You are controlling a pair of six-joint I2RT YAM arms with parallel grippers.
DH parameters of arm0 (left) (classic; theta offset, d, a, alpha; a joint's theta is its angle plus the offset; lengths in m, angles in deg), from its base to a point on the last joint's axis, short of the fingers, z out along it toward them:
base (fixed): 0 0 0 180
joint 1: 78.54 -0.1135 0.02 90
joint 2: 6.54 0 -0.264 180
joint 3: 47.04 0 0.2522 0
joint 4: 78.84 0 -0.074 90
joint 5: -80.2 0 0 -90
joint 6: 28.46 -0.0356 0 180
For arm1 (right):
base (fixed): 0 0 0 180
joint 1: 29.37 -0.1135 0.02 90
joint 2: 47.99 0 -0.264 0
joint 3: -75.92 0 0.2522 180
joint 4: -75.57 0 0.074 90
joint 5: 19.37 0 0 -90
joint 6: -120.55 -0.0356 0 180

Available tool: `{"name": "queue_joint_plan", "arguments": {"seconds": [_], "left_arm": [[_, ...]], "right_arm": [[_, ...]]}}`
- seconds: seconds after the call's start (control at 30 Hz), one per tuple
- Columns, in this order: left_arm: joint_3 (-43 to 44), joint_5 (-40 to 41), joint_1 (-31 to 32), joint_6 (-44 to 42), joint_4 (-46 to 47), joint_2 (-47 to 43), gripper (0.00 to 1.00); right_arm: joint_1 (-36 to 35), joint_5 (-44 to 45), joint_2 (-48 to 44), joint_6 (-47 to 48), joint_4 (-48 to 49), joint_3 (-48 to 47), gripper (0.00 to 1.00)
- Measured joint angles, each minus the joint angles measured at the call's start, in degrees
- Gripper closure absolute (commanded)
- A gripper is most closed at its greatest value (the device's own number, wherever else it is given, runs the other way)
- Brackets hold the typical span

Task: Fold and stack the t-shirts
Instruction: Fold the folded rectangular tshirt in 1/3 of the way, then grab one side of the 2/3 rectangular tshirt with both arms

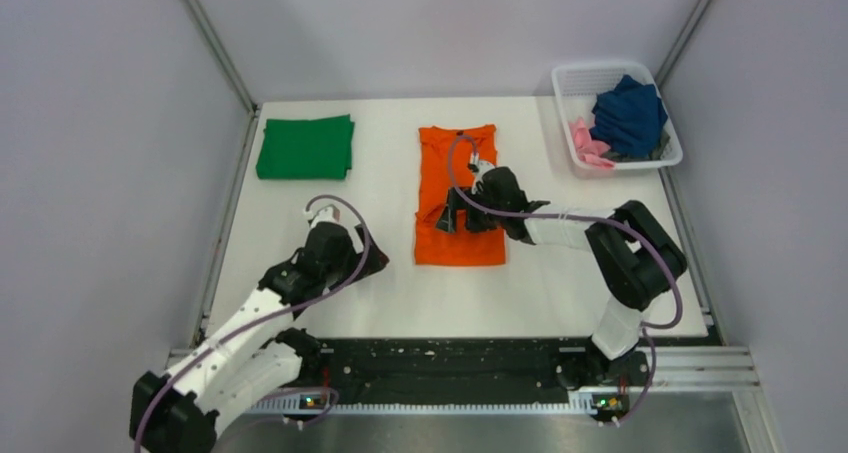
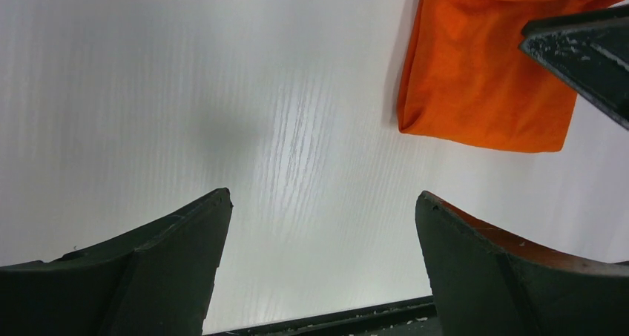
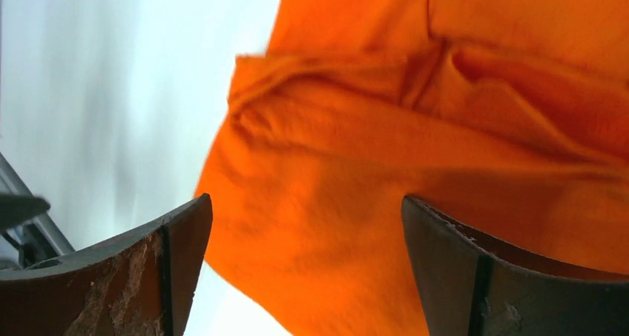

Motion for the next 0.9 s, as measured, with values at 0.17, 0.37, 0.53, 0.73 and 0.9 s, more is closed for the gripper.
{"name": "queue_joint_plan", "arguments": {"seconds": [0.17, 0.37, 0.53, 0.73, 0.9], "left_arm": [[-3.3, 1.2, 0.0, 1.0, -3.7, -10.5, 0.01], [-4.8, 1.1, 0.0, 1.5, -5.2, -14.1, 0.01], [-4.8, -0.3, 0.0, 1.6, -3.1, -10.2, 0.01], [-4.0, -5.0, 0.0, 2.3, 7.3, 3.8, 0.13], [-0.5, -10.3, 0.1, 3.7, 15.9, 18.8, 0.38]], "right_arm": [[0.0, 3.5, 4.4, 0.7, 0.3, -8.1, 0.03], [0.2, 12.8, 8.7, 2.9, -2.6, -20.6, 0.03], [0.5, 16.7, 4.6, 3.8, -5.2, -19.1, 0.01], [0.6, 20.2, -16.0, 0.9, -9.1, 0.2, 0.01], [2.1, 22.8, -33.7, -5.6, -10.1, 18.0, 0.01]]}}
